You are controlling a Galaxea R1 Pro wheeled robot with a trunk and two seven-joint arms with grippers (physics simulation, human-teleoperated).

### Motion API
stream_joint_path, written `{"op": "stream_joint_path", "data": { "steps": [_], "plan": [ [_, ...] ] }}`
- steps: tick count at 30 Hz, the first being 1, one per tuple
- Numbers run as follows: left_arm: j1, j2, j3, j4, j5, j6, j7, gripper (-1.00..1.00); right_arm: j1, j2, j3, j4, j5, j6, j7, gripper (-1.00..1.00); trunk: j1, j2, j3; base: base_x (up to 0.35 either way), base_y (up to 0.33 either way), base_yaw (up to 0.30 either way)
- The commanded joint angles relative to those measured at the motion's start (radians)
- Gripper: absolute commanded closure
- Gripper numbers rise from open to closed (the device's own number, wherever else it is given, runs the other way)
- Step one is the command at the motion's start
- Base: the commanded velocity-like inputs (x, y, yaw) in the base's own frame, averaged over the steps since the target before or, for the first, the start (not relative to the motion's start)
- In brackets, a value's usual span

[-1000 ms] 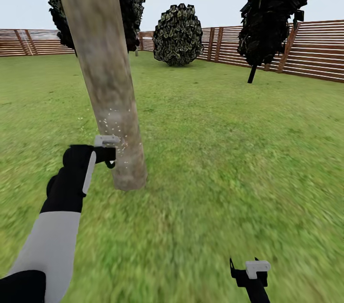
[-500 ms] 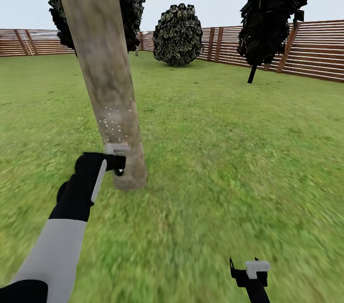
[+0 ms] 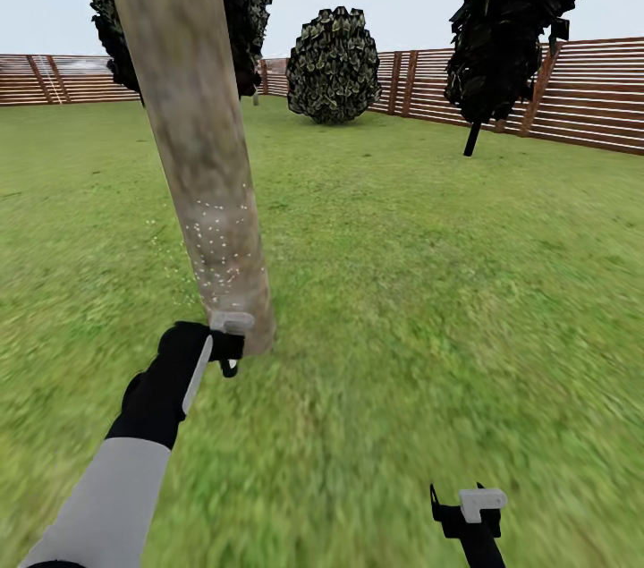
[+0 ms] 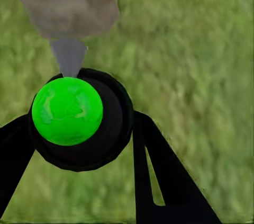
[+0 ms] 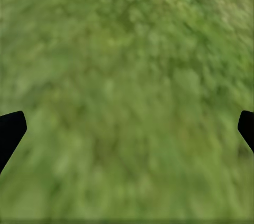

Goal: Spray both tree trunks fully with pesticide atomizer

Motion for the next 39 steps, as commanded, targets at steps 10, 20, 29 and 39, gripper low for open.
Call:
{"op": "stream_joint_path", "data": {
  "steps": [10,20,29,39],
  "plan": [
    [0.018,0.0,0.113,0.142,-0.008,-0.165,0.008,1.0,0.0,0.0,0.0,0.001,0.0,0.0,0.0,-1.0,0.0,0.0,0.0,0.0,0.0,0.0],
    [0.02,-0.004,0.138,0.373,-0.003,-0.317,0.115,1.0,0.0,0.001,0.001,0.001,0.0,0.0,0.001,-1.0,0.0,0.0,0.0,0.0,0.0,0.0],
    [0.051,-0.001,0.139,0.423,0.0,-0.357,0.119,1.0,0.0,0.003,0.002,0.0,0.0,0.0,0.002,-1.0,0.0,0.0,0.0,0.167,0.0,0.0],
    [0.056,-0.003,0.138,0.432,0.002,-0.433,0.119,1.0,0.001,0.002,0.0,0.0,0.0,0.0,0.002,-1.0,0.0,0.0,0.0,0.185,-0.067,0.0]
  ]
}}
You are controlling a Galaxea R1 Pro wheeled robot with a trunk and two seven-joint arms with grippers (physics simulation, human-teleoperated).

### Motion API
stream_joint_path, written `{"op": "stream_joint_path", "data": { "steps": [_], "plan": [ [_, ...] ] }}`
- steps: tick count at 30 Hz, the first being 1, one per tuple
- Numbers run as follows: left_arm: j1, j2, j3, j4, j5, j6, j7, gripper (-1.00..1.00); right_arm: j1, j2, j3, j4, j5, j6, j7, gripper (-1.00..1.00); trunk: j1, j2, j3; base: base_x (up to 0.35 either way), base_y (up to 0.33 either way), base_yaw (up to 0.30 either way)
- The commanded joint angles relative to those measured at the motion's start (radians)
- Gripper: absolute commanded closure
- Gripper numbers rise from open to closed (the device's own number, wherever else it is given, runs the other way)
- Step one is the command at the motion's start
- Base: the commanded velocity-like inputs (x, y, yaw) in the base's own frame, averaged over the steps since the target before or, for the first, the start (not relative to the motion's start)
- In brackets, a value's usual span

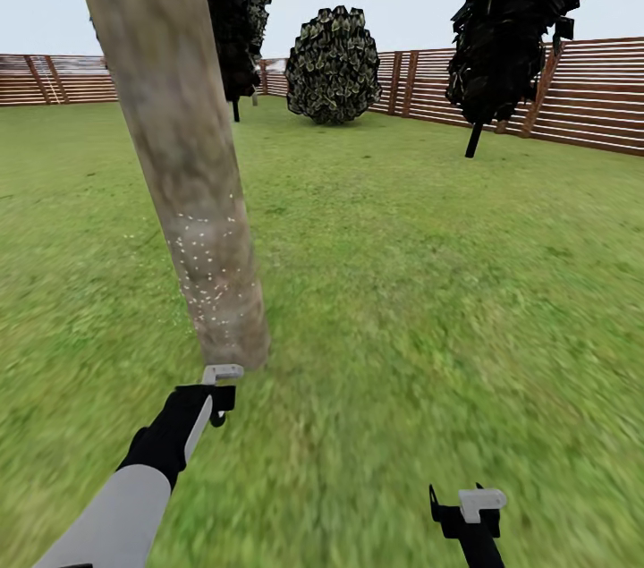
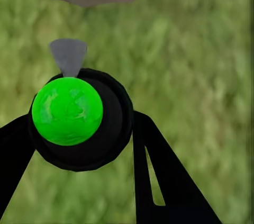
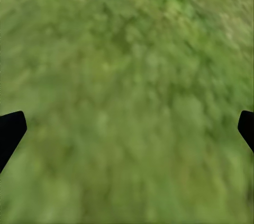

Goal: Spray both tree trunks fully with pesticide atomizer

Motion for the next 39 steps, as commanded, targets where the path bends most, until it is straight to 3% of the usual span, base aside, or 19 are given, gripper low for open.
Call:
{"op": "stream_joint_path", "data": {
  "steps": [1,12,39],
  "plan": [
    [0.0,-0.001,0.0,0.0,-0.001,-0.001,-0.001,1.0,0.0,0.0,0.0,0.0,0.0,0.0,0.0,-1.0,0.0,0.0,0.0,0.007,-0.004,0.0],
    [0.0,-0.002,-0.002,0.0,-0.003,-0.003,-0.003,1.0,0.0,0.001,0.0,0.0,0.0,0.0,0.0,-1.0,0.0,0.0,0.0,0.003,-0.023,0.0],
    [0.0,-0.014,-0.005,0.0,-0.008,-0.005,0.001,1.0,0.0,0.001,0.001,0.0,0.0,0.0,0.003,-1.0,0.0,0.0,0.0,0.103,-0.262,0.043]
  ]
}}
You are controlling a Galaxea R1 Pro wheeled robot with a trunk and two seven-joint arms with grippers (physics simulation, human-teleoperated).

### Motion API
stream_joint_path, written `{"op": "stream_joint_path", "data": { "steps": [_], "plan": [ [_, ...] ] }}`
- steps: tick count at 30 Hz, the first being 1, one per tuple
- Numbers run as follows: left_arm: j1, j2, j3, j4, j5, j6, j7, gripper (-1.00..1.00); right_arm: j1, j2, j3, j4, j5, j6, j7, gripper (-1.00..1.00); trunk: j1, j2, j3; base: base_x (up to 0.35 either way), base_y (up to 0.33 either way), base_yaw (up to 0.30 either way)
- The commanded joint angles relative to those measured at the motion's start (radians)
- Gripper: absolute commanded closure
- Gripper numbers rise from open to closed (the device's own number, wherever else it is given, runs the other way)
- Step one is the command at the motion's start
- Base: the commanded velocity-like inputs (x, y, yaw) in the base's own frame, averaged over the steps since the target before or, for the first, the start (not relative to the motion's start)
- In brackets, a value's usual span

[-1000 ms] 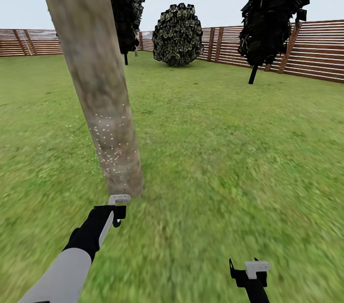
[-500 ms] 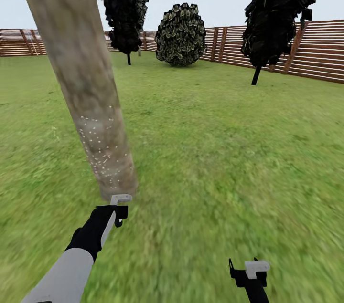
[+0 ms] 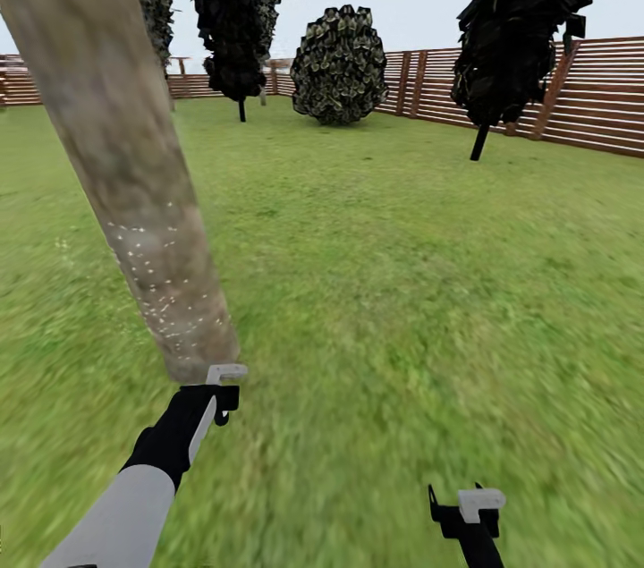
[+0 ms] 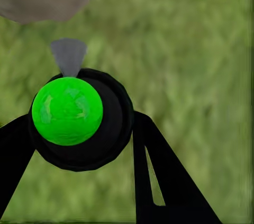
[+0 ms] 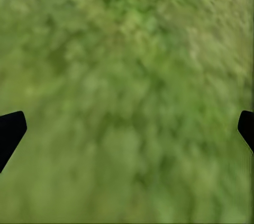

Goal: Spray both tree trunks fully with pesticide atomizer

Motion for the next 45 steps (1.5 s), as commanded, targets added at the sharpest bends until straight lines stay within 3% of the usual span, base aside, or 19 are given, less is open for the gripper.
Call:
{"op": "stream_joint_path", "data": {
  "steps": [1,23,45],
  "plan": [
    [0.0,0.0,0.0,0.0,0.0,0.0,0.0,1.0,0.0,0.0,0.0,0.0,0.0,0.0,0.0,-1.0,0.0,0.0,0.0,0.001,-0.273,0.239],
    [0.0,0.0,0.001,0.0,-0.004,0.0,0.0,1.0,0.0,0.002,0.0,0.0,0.0,0.0,0.0,-1.0,0.0,0.0,0.0,0.006,-0.273,0.276],
    [0.0,0.009,0.007,0.0,-0.004,0.0,0.001,1.0,0.0,0.002,0.0,0.0,0.001,0.0,0.001,-1.0,0.0,0.0,0.0,0.12,-0.273,0.249]
  ]
}}
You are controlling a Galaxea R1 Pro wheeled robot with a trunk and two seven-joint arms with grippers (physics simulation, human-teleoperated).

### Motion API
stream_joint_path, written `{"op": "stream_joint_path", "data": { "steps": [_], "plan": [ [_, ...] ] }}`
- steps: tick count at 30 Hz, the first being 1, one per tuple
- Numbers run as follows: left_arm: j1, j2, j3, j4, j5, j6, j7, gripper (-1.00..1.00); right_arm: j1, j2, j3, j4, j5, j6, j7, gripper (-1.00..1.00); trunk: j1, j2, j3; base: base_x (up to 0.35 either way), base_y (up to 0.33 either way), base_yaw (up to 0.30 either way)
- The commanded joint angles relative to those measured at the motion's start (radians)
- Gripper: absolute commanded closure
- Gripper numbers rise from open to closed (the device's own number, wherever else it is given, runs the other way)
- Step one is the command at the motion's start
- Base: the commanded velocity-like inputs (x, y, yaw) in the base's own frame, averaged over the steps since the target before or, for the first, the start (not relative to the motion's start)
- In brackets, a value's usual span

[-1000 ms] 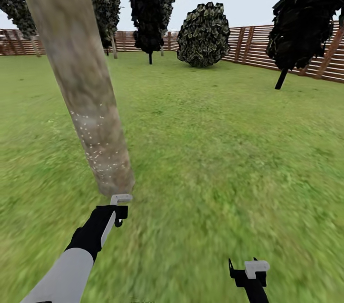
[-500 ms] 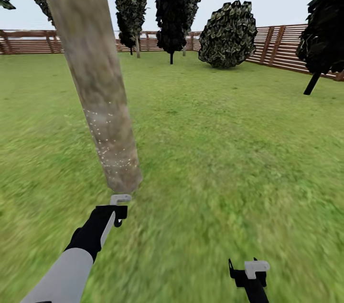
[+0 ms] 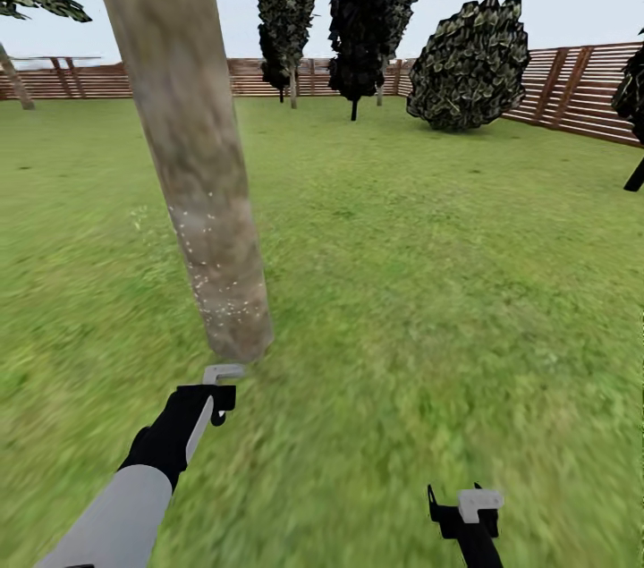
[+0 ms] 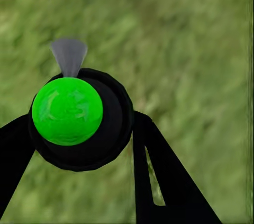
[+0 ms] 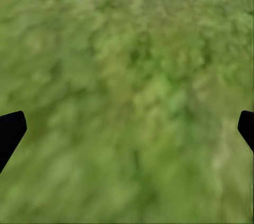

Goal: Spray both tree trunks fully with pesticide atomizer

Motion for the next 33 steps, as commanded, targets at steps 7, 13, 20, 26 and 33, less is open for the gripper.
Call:
{"op": "stream_joint_path", "data": {
  "steps": [7,13,20,26,33],
  "plan": [
    [0.0,0.0,-0.001,-0.001,0.0,0.0,0.0,1.0,0.0,0.001,0.0,0.0,0.0,-0.001,0.0,-1.0,0.0,0.0,0.0,0.127,-0.273,0.068],
    [0.0,-0.002,-0.003,-0.001,-0.001,0.0,0.0,1.0,0.0,0.001,0.0,0.0,0.001,-0.001,0.0,-1.0,0.0,0.0,0.0,0.091,-0.274,0.266],
    [0.0,-0.002,0.0,0.0,-0.001,0.0,0.0,1.0,0.0,0.001,0.0,0.0,0.001,0.0,0.0,-1.0,0.0,0.0,0.0,0.086,-0.274,0.278],
    [0.0,-0.004,-0.002,0.001,-0.001,0.0,0.0,1.0,0.0,0.001,0.0,0.0,0.001,0.0,-0.001,-1.0,0.0,0.0,0.0,0.086,-0.273,0.278],
    [0.0,-0.006,-0.003,0.001,-0.001,0.0,0.0,1.0,0.0,0.001,0.0,0.0,0.001,0.0,0.0,-1.0,0.0,0.0,0.0,0.086,-0.273,0.137]
  ]
}}
